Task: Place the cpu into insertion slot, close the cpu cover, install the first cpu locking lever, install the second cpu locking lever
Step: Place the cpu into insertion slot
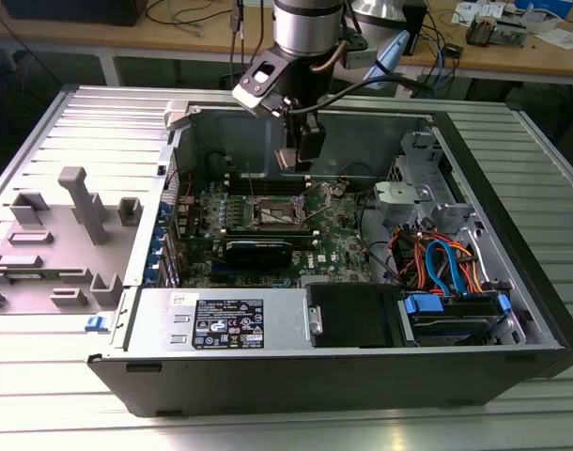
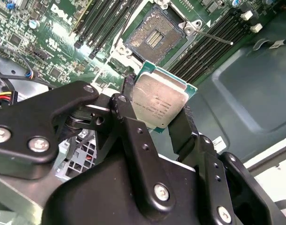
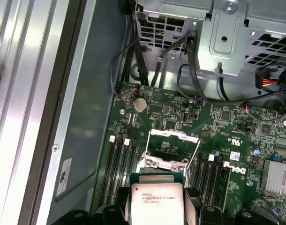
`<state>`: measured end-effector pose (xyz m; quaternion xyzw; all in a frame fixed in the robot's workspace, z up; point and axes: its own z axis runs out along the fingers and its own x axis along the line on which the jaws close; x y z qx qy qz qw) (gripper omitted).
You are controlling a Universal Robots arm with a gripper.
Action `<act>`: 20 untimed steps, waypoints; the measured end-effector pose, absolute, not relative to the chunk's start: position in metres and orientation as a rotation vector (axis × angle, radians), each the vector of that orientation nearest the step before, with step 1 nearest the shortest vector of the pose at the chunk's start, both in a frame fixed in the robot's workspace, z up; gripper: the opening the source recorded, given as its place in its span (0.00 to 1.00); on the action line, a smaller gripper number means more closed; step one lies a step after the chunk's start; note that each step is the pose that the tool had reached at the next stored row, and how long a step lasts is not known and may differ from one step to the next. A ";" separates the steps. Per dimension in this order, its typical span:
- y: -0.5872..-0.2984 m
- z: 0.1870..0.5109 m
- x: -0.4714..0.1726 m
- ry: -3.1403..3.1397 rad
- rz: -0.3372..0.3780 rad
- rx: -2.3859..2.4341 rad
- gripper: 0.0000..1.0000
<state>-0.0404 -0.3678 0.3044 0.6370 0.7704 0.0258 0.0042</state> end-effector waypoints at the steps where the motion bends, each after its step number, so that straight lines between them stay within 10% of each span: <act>1: -0.368 0.303 -0.040 2.402 0.080 2.009 0.55; 20: -0.368 0.274 -0.041 2.187 0.039 2.234 0.55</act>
